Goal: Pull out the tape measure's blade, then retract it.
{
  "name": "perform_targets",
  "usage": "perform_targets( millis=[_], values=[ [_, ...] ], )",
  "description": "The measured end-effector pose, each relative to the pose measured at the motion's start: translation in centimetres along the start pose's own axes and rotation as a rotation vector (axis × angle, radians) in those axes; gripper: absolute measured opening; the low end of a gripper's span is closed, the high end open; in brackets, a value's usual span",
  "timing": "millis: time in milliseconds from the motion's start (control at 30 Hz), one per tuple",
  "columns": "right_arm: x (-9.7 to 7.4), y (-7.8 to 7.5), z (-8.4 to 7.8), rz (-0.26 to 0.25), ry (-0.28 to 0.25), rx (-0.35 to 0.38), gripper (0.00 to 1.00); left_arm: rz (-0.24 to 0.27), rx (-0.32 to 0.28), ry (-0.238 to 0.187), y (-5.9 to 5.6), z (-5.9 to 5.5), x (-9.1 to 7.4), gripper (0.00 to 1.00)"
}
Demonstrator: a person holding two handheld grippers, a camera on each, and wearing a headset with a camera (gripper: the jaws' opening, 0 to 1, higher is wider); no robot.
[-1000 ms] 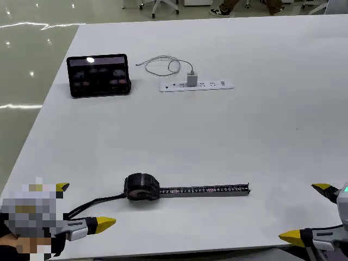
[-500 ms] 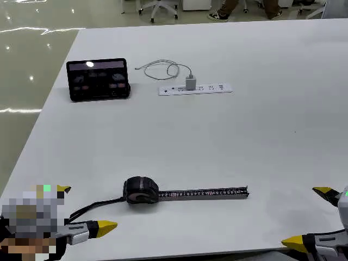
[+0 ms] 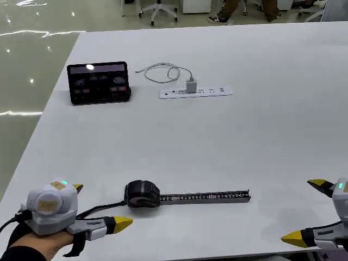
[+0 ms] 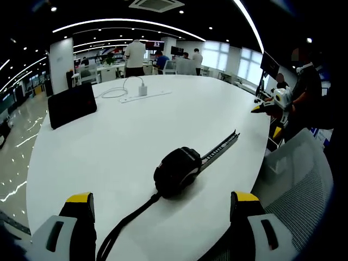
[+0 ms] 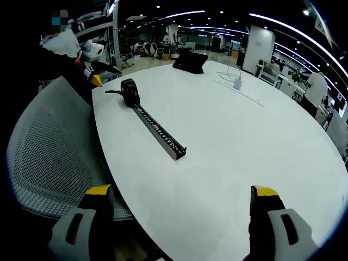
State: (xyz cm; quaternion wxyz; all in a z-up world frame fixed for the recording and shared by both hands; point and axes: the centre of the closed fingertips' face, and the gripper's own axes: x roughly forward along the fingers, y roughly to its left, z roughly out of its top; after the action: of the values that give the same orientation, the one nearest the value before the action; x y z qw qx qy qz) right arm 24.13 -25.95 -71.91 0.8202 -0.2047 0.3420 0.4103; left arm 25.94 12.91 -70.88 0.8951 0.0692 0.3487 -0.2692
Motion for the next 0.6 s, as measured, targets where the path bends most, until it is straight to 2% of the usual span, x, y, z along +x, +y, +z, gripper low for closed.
perform_targets(
  millis=[167, 233, 300, 333, 367, 400, 500, 600],
  values=[
    [1.3, -0.1, 1.0, 0.041, 0.018, -0.056, 1.00, 0.025, -0.074, -0.019, -1.0, 1.9, 1.8, 1.00],
    [1.8, -0.2, 1.5, 0.054, 0.018, -0.079, 1.00, 0.038, -0.146, -0.035, -1.4, 2.4, 2.5, 1.00],
    [2.2, -0.5, 1.9, 0.053, 0.020, -0.103, 1.00, 0.060, -0.183, -0.052, -1.3, 2.7, 2.9, 1.00],
    [2.4, -0.4, 2.1, 0.063, 0.027, -0.111, 0.99, 0.054, -0.251, -0.056, -1.6, 2.8, 3.1, 1.00],
    [2.6, -0.4, 2.3, 0.073, 0.027, -0.116, 0.96, 0.052, -0.294, -0.068, -1.6, 3.0, 3.2, 1.00],
    [2.8, -0.4, 2.4, 0.079, 0.029, -0.121, 0.95, 0.070, -0.324, -0.087, -1.3, 3.2, 3.3, 1.00],
    [3.7, -0.2, 2.8, 0.100, 0.054, -0.144, 0.99, 0.161, -0.271, -0.097, -0.1, 3.0, 3.3, 1.00],
    [4.6, -0.1, 3.0, 0.127, 0.074, -0.179, 1.00, 0.205, -0.248, -0.097, 0.2, 2.6, 3.6, 1.00]
  ],
)
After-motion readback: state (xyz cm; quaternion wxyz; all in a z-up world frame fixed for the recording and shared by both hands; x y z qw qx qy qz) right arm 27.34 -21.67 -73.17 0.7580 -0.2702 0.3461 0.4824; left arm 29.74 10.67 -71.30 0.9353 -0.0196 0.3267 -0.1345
